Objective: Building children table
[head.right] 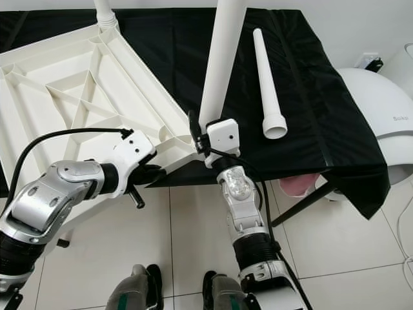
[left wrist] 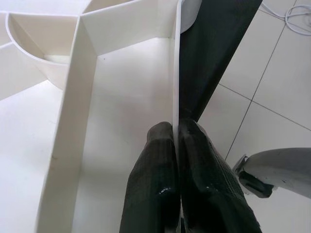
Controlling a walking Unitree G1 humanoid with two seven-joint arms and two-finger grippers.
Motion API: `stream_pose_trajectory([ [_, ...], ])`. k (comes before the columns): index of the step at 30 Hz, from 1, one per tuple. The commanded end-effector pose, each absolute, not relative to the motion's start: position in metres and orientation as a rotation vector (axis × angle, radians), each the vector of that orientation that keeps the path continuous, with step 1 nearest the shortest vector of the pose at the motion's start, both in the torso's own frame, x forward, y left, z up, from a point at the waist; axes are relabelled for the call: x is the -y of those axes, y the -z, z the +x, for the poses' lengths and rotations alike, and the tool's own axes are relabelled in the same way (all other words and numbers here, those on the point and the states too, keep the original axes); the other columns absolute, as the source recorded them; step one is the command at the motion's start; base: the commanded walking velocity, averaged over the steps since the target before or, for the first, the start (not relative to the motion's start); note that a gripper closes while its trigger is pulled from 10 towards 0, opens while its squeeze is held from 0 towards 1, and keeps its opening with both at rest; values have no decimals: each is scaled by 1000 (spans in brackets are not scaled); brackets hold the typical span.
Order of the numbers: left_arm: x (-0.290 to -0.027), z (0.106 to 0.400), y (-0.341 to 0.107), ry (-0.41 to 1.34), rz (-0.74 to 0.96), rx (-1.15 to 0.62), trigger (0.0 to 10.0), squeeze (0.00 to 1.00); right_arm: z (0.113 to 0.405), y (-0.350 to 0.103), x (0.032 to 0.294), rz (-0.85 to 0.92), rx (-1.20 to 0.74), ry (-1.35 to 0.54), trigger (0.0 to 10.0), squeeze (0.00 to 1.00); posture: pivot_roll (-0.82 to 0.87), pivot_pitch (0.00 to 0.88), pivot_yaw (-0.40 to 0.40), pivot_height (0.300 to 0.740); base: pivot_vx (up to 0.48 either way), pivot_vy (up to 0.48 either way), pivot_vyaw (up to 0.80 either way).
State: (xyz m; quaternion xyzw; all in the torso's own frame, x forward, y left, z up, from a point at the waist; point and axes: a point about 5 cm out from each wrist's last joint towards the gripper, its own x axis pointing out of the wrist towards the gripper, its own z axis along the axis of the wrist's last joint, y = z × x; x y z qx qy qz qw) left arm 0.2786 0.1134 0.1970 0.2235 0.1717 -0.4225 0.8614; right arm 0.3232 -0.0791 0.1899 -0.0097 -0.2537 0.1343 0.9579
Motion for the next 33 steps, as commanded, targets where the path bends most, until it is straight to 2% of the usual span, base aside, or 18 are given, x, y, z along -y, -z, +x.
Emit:
stream_pose_trajectory([
  [1, -111, 278, -198, 895, 469, -344, 10000, 0, 323, -174, 89, -31, 440, -221, 10000, 0, -14, 173, -56, 740, 0, 0, 0],
  [9, -110, 278, -198, 895, 467, -343, 10000, 0, 325, -175, 90, -75, 395, -67, 10000, 0, -15, 174, -57, 740, 0, 0, 0],
  [33, -112, 279, -200, 891, 467, -344, 10000, 0, 316, -166, 86, -33, 338, 67, 10000, 0, -19, 198, -47, 740, 0, 0, 0],
])
